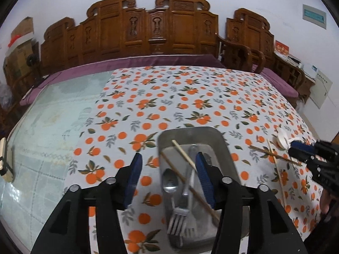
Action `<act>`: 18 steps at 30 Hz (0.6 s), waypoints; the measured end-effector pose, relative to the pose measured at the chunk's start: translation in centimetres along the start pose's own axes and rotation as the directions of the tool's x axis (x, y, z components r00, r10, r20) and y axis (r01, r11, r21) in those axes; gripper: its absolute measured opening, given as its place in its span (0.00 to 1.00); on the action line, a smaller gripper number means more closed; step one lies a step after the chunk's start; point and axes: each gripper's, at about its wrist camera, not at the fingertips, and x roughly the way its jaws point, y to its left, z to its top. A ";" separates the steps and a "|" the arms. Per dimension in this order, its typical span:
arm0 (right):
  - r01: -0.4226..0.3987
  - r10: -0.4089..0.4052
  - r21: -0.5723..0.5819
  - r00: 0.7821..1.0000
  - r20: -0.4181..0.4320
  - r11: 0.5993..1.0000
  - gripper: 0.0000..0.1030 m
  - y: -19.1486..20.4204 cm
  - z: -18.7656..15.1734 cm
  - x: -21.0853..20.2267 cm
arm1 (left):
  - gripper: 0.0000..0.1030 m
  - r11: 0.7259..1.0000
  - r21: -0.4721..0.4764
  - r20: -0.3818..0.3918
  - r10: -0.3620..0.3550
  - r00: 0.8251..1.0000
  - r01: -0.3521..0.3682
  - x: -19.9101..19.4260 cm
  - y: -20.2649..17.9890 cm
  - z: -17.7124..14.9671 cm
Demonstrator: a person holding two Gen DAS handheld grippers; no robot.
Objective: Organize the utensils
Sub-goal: 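Lower the held chopstick into the tray and open the right tool, then return the right tool to the pile and grasp another wooden chopstick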
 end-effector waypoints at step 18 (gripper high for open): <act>0.033 -0.031 0.011 0.984 -0.175 0.999 0.25 -7.3 -4.9 5.1 | 0.83 0.993 0.092 0.014 -0.076 0.997 0.074 0.2 -7.3 -1.9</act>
